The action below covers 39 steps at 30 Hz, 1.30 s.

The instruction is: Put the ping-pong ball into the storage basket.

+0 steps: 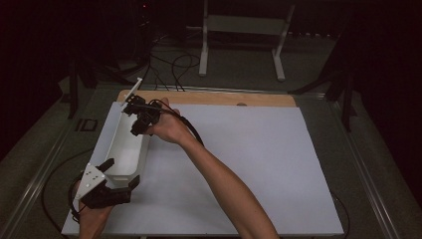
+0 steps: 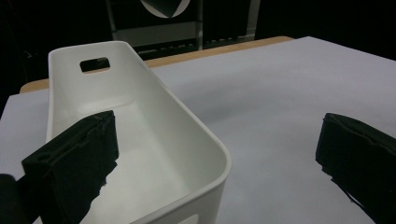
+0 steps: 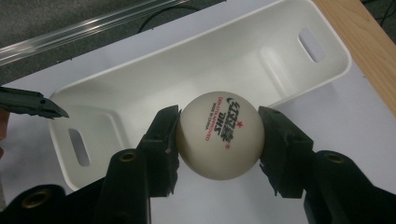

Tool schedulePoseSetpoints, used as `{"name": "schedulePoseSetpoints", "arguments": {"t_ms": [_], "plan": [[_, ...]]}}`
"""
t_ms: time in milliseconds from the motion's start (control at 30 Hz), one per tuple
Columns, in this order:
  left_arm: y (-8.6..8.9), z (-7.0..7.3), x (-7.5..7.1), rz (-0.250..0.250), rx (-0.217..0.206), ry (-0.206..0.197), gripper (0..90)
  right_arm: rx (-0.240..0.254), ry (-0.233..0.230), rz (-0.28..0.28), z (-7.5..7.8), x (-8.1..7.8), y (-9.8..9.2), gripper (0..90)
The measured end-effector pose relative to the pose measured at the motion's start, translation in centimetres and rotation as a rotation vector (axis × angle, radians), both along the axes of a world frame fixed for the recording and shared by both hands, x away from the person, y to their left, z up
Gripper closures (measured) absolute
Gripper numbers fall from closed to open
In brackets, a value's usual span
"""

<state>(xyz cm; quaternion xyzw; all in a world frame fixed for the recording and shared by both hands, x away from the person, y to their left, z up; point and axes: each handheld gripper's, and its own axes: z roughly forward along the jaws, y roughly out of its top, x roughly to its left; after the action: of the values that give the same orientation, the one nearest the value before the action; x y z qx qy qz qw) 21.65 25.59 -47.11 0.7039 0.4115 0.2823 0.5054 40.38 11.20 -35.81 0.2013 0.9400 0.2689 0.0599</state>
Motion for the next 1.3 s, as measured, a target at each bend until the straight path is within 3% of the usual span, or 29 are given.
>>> {"name": "schedulePoseSetpoints", "arguments": {"t_ms": [1300], "plan": [[0.1,0.2,-0.1,0.004,-0.005,-0.010,0.0,-0.010,0.010,0.022,-1.4,-0.7,2.6,50.4]]}}
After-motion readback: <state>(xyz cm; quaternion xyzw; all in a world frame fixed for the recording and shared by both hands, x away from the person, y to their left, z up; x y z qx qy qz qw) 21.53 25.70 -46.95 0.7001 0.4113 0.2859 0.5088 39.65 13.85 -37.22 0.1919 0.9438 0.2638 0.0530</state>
